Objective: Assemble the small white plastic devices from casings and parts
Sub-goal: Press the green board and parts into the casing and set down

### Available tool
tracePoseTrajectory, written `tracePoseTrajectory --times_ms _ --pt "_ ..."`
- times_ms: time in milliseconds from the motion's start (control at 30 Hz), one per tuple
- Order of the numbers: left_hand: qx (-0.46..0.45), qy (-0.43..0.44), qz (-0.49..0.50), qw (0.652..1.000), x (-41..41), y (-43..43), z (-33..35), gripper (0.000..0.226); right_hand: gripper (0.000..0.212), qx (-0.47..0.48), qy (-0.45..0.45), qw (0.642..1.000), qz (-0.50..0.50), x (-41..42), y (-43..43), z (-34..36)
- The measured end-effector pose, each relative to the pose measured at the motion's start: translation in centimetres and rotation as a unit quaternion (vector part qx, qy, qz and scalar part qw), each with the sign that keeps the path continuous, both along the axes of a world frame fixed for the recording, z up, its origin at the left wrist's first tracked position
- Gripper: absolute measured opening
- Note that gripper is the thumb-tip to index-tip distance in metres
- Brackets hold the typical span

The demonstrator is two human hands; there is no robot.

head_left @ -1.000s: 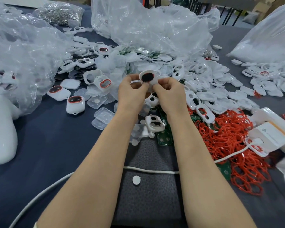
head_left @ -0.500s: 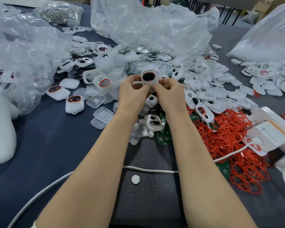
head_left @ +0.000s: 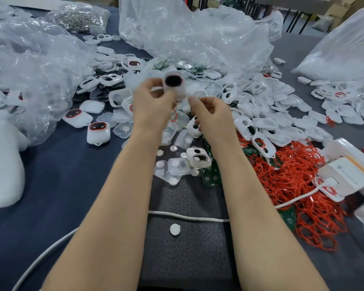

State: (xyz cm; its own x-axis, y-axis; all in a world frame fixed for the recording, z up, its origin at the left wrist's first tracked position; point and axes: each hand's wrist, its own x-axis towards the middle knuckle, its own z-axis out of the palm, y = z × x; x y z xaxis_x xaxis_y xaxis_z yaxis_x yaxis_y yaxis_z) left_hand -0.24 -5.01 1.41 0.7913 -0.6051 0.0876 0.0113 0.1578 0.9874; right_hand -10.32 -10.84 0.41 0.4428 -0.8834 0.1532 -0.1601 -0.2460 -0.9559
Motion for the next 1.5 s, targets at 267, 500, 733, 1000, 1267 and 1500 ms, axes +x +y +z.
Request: tracePoseTrajectory --times_ms 267,500,733,1000,1267,1500 --pt "-0.052 0.041 0.054 0.996 1.7 1.3 1.4 0.014 0.038 -0.272 0.394 0.864 0.154 3.8 5.0 -1.3" --pt "-0.09 0.118 0.044 0.988 1.6 1.3 1.5 0.02 0.022 -0.263 0.362 0.876 0.178 4.4 5.9 -1.3" --pt "-0.079 0.175 0.013 0.981 1.1 0.4 0.4 0.027 0.008 0.024 0.038 0.997 0.061 -0.3 1.0 1.1" --pt "0.061 0.088 -0.109 0.988 -2.0 -1.6 -2.0 0.026 0.029 0.069 -0.048 0.994 -0.065 -2.5 -2.8 0.1" --pt "0.056 0.128 -0.152 0.978 -2.2 -1.3 -1.9 0.025 0.017 0.075 -0.059 0.994 -0.059 -2.6 -3.0 0.1" --pt "0.075 0.153 -0.142 0.975 -2.1 -1.7 -2.0 0.01 0.018 0.009 -0.024 0.997 -0.074 -2.6 -2.8 0.1"
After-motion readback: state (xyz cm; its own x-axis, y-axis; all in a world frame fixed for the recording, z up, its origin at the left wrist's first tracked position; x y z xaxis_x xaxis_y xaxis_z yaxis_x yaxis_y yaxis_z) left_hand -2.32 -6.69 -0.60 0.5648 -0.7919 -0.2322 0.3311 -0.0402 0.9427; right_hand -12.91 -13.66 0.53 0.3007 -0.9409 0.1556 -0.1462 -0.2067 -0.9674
